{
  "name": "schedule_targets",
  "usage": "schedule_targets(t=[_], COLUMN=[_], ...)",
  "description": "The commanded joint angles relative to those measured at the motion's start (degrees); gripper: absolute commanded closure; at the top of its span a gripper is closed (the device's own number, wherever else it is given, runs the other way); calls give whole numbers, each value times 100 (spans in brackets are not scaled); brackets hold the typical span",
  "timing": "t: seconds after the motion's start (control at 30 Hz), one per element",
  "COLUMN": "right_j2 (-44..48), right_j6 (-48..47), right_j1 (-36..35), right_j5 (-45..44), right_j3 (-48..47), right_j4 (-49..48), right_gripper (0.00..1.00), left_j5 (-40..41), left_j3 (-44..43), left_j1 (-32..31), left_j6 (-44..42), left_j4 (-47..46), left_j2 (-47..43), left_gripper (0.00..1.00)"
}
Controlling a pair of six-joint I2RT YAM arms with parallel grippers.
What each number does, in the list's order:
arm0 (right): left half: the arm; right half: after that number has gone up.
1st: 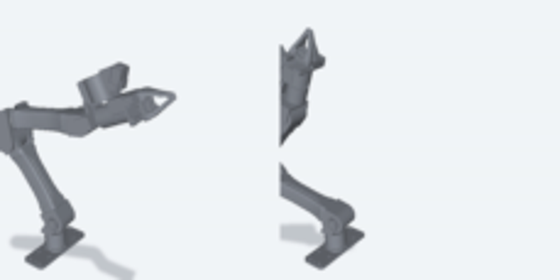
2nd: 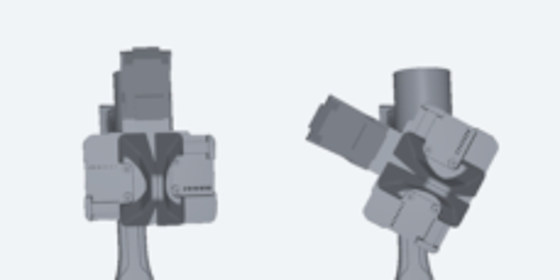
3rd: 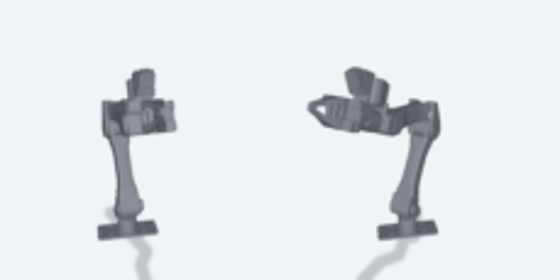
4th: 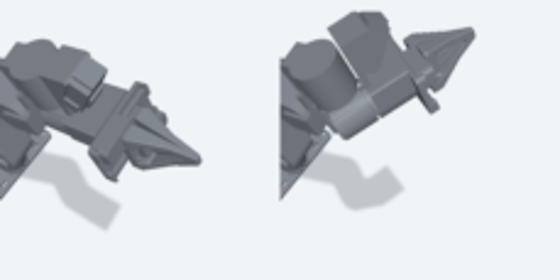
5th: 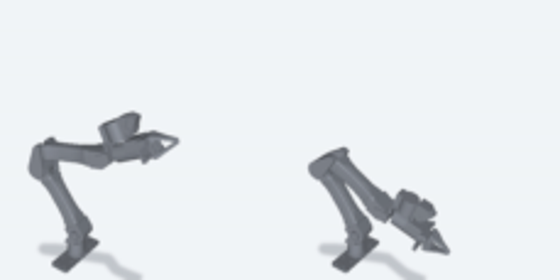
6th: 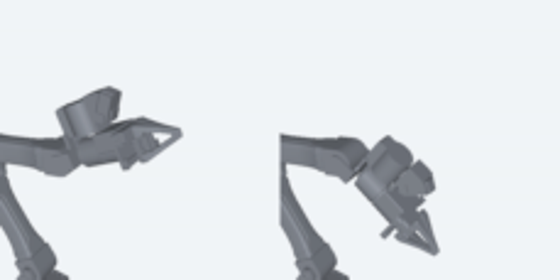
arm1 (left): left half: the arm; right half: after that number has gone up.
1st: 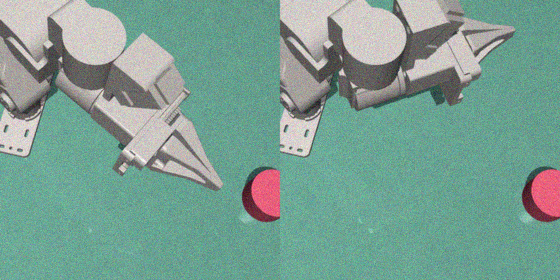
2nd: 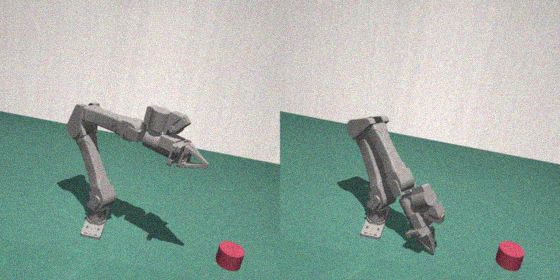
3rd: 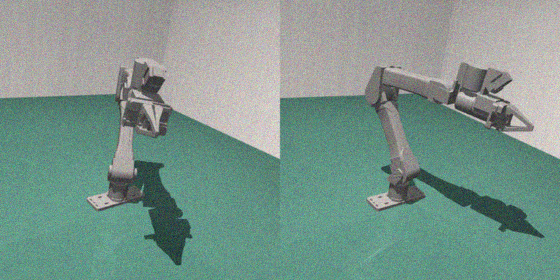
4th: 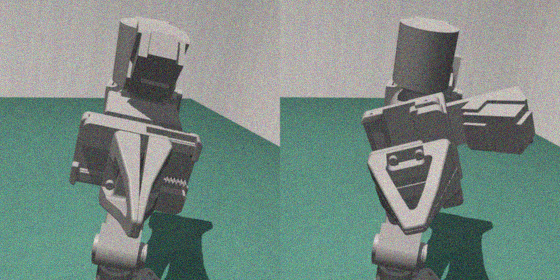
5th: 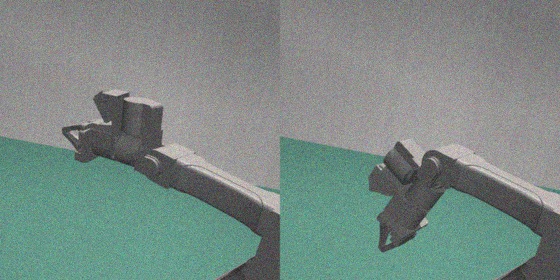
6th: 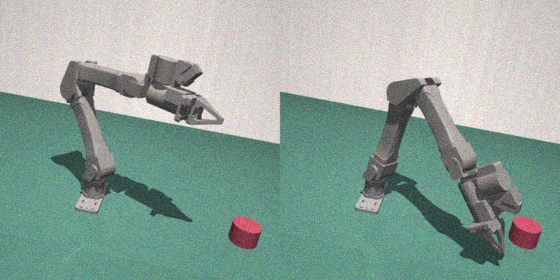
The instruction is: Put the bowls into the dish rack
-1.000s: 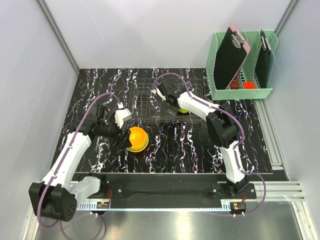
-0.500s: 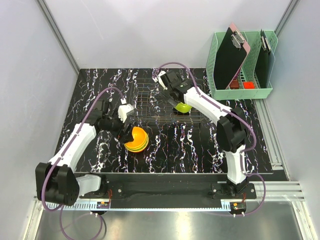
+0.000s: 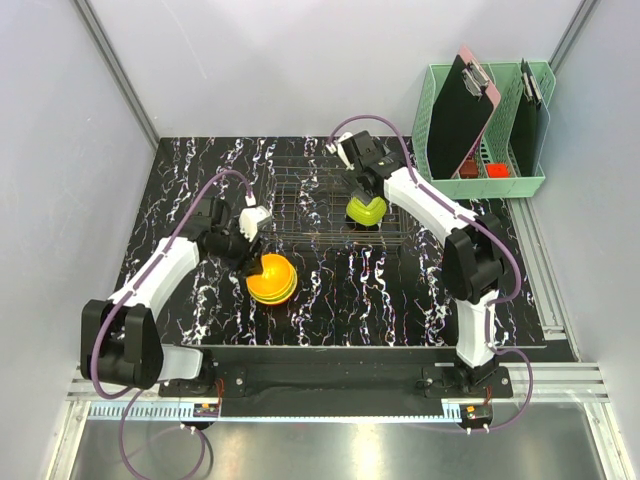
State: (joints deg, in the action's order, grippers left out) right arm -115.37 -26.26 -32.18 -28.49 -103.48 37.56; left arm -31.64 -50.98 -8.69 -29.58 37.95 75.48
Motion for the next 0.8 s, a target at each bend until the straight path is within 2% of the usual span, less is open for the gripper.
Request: schedule_targets(t=[0.0, 0.07, 0.27, 0.47, 0.77], right_j2=[147, 120, -55, -178, -380], right_j6=[-10, -19, -37, -107, -125], right_j1=[28, 54, 133, 204, 230], right_j5=[-271, -297, -394, -534, -596], right_j3=[82, 109, 179, 285, 390], right_j4=[-135, -161, -240, -337, -425], right_gripper=[4, 4, 4, 4, 4], left_j5=[17, 9, -18, -35, -483], left_j3=[-114, -114, -175, -272, -825], left_j1=[43, 34, 43, 51, 95], left_j6=[-30, -4, 14, 40, 470], left_j4=[-218, -210, -210, -183, -130], left_j2=[63, 72, 81, 89, -156], left_gripper=[55, 66, 77, 100, 100])
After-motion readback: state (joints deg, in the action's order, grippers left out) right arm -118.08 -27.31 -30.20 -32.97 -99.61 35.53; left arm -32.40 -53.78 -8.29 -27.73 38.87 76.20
